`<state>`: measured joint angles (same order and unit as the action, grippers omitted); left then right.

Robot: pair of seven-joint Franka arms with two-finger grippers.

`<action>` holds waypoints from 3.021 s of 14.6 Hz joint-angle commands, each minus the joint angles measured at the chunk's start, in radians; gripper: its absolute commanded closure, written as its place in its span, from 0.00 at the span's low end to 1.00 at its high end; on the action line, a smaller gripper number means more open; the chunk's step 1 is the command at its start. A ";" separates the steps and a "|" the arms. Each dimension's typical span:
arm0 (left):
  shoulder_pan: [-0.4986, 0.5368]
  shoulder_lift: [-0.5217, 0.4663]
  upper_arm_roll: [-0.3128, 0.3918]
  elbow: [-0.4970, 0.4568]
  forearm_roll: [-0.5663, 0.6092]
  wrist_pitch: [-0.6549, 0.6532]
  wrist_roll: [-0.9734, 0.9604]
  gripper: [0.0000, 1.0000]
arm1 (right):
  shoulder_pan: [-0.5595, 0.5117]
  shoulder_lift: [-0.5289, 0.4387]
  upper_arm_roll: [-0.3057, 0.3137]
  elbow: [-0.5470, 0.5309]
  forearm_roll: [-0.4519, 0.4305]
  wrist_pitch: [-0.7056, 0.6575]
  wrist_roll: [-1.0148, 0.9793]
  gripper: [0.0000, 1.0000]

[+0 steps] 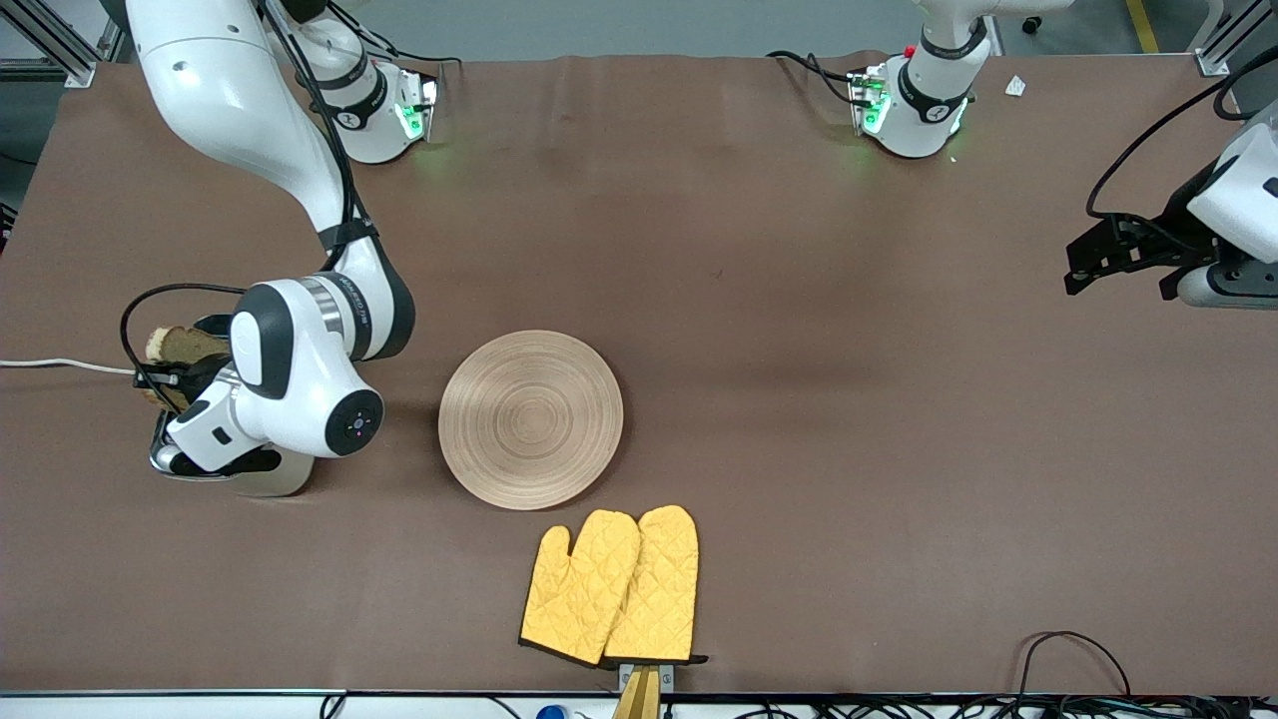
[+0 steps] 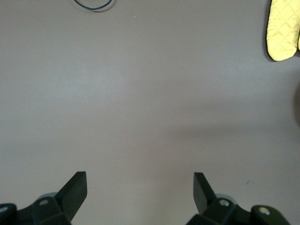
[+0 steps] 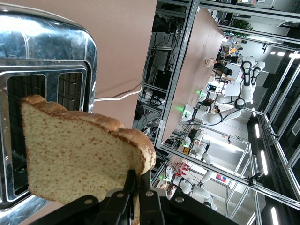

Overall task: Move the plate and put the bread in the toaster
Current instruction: 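Lower the bread slice into the toaster slot with the right gripper, then open the right gripper and raise it away from the toaster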

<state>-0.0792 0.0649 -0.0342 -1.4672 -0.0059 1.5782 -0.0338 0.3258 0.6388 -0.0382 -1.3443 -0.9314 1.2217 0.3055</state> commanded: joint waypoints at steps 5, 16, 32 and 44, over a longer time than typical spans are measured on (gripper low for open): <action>-0.002 -0.005 -0.006 0.004 0.023 -0.006 -0.012 0.00 | -0.004 0.025 0.011 -0.010 -0.029 0.009 0.063 1.00; 0.002 -0.005 -0.006 0.004 0.023 -0.006 -0.011 0.00 | -0.007 0.058 0.014 -0.035 0.029 0.059 0.130 0.73; 0.007 -0.037 -0.007 -0.061 0.012 0.089 -0.035 0.00 | 0.027 -0.119 0.021 0.068 0.473 0.051 0.138 0.00; 0.007 -0.034 -0.007 -0.054 0.017 0.085 -0.032 0.00 | -0.218 -0.573 0.023 -0.194 0.807 0.205 0.013 0.00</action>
<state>-0.0761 0.0597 -0.0345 -1.4928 -0.0059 1.6500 -0.0486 0.1737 0.1976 -0.0322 -1.3768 -0.1707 1.3469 0.3882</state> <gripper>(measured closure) 0.000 0.000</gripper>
